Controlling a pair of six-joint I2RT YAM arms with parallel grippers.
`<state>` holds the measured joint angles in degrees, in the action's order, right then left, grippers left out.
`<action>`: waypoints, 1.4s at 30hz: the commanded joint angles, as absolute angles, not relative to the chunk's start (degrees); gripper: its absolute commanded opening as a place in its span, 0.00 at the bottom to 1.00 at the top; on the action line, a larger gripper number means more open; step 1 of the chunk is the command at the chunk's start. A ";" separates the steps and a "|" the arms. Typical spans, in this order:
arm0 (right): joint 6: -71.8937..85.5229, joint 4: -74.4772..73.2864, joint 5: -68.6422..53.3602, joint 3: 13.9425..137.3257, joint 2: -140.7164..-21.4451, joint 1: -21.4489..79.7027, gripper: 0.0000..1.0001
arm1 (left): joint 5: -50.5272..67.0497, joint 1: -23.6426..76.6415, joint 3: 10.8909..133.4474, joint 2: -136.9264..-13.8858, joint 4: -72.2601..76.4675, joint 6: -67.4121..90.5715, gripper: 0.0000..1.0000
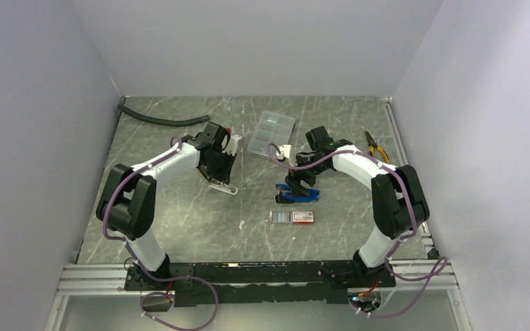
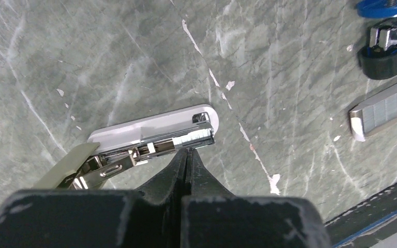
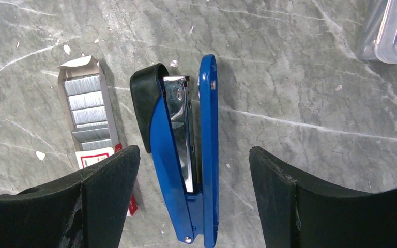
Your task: Load the staples into the stapler
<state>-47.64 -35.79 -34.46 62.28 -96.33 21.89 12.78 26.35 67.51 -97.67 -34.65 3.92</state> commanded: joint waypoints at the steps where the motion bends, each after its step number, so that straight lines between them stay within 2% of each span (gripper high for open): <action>1: -48.38 -35.65 -35.47 63.91 -95.63 21.97 0.81 | 12.12 26.55 68.25 -94.18 -34.47 -2.25 0.03; 7: -39.09 -25.15 -39.74 62.21 -89.37 22.77 0.82 | 6.62 26.55 66.18 -87.82 -32.95 -6.12 0.05; 14: -28.56 -14.40 -32.18 64.77 -89.17 33.28 0.82 | -1.70 25.69 68.17 -83.18 -35.55 -7.86 0.19; 18: -22.68 -11.20 -30.72 69.44 -95.86 37.01 0.79 | -0.51 22.44 67.78 -80.59 -37.38 -7.61 0.36; 21: -20.59 -10.94 -29.37 73.10 -99.92 39.31 0.77 | 5.29 17.17 67.58 -78.71 -39.19 -7.13 0.50; 24: -19.26 -11.18 -28.91 76.06 -103.12 40.79 0.76 | 9.23 12.03 67.20 -77.45 -39.28 -6.65 0.55; 32: -19.11 -14.54 -28.13 83.99 -110.51 42.68 0.73 | 14.24 8.03 68.51 -78.92 -39.99 -7.04 0.63; 42: -17.99 -16.58 -28.38 90.49 -117.24 43.25 0.66 | 20.61 7.56 71.10 -85.06 -41.31 -6.64 0.67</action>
